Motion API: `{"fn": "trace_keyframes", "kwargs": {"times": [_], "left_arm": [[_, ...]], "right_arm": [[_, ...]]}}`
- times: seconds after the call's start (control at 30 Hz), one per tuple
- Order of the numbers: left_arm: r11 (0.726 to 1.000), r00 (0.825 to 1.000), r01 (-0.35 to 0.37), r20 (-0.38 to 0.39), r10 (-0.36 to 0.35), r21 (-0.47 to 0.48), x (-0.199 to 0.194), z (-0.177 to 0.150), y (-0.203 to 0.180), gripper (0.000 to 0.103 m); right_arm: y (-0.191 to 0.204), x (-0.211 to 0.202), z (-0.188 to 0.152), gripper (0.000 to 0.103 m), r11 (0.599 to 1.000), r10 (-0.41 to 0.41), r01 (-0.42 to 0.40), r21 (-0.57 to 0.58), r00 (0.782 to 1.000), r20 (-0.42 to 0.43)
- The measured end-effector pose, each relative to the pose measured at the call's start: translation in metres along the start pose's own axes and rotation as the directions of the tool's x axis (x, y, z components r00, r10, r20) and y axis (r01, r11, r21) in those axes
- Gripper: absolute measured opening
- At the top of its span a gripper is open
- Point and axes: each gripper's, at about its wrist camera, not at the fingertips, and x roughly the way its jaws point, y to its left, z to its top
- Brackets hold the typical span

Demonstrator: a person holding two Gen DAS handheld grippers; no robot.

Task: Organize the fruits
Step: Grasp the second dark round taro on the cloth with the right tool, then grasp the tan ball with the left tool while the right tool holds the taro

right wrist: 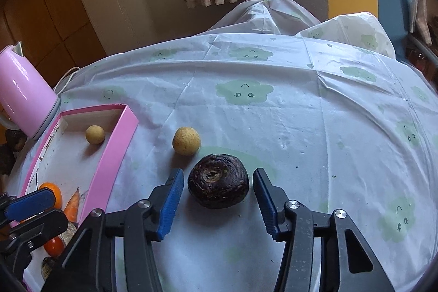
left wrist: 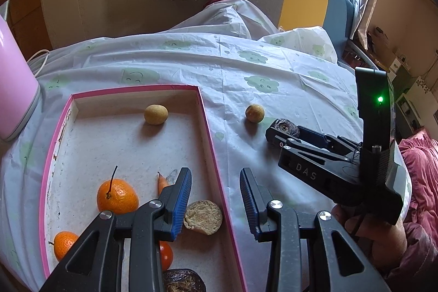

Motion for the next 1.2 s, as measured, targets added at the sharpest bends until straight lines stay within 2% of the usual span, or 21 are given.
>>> {"fn": "trace_keyframes", "kwargs": {"times": [0.1,0.3,0.63,1.2], "left_arm": [[1.0,1.0,0.004,-0.004,-0.004,0.004,0.002,0.002,-0.002,0.037],[1.0,1.0,0.017,-0.011,-0.017,0.018,0.008,0.008,-0.009,0.037],[0.998,0.998,0.055,-0.045,-0.053,0.035,0.031,0.03,-0.029,0.037],[0.998,0.995,0.047,-0.09,-0.043,0.047,0.084,0.068,-0.053,0.037]], "right_arm": [[-0.001,-0.001,-0.001,0.045,1.0,0.009,-0.009,-0.005,1.0,0.01],[-0.013,-0.009,-0.006,0.045,1.0,-0.014,0.014,0.026,1.0,0.013],[-0.04,-0.026,-0.02,0.045,0.991,-0.111,0.108,0.076,0.993,0.036],[-0.042,-0.024,-0.022,0.045,0.993,-0.088,0.084,0.083,0.995,0.049]]}}
